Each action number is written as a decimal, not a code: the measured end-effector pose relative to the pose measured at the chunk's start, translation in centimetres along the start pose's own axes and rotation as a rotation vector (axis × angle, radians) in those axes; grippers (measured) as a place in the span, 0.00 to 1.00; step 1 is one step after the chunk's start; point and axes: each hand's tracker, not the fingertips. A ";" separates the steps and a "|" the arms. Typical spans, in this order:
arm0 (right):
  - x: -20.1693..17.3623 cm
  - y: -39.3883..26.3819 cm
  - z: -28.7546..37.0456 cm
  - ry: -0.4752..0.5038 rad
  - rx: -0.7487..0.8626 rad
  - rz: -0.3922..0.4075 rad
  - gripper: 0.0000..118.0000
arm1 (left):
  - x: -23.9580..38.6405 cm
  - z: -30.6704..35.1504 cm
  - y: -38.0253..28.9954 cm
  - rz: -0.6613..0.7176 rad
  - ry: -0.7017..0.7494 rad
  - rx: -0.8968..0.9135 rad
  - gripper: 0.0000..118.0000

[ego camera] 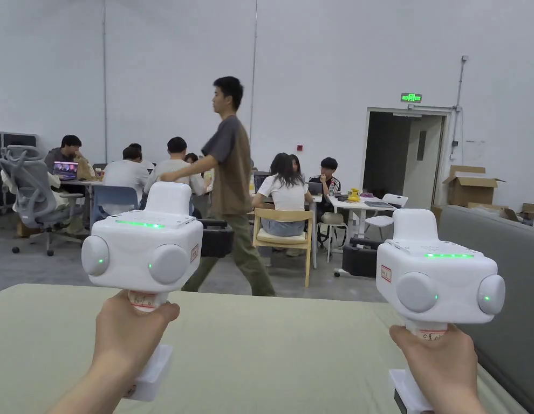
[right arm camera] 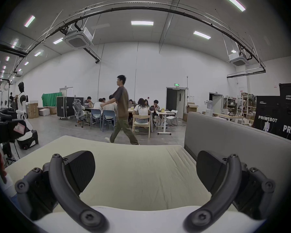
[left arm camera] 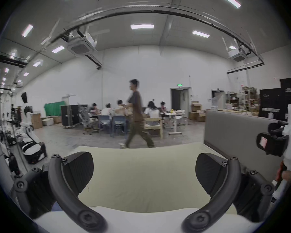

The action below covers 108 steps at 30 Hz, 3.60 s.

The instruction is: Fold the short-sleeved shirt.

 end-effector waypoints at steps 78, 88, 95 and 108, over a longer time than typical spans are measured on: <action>-15.3 -27.4 -6.8 0.568 -0.493 0.102 0.02 | -18.6 -5.7 -34.4 0.092 0.152 -0.636 0.00; 6.2 -20.4 0.7 0.178 -0.368 0.051 0.02 | 14.4 -13.3 -29.2 -0.111 -0.648 -0.644 0.00; 15.2 -21.0 3.6 -0.006 -0.388 0.004 0.02 | 34.3 -4.7 -32.8 -0.283 -1.180 -0.728 0.00; 13.8 -26.6 1.0 0.067 -0.469 -0.126 0.02 | 35.3 -1.9 -40.0 -0.356 -1.221 -1.004 0.31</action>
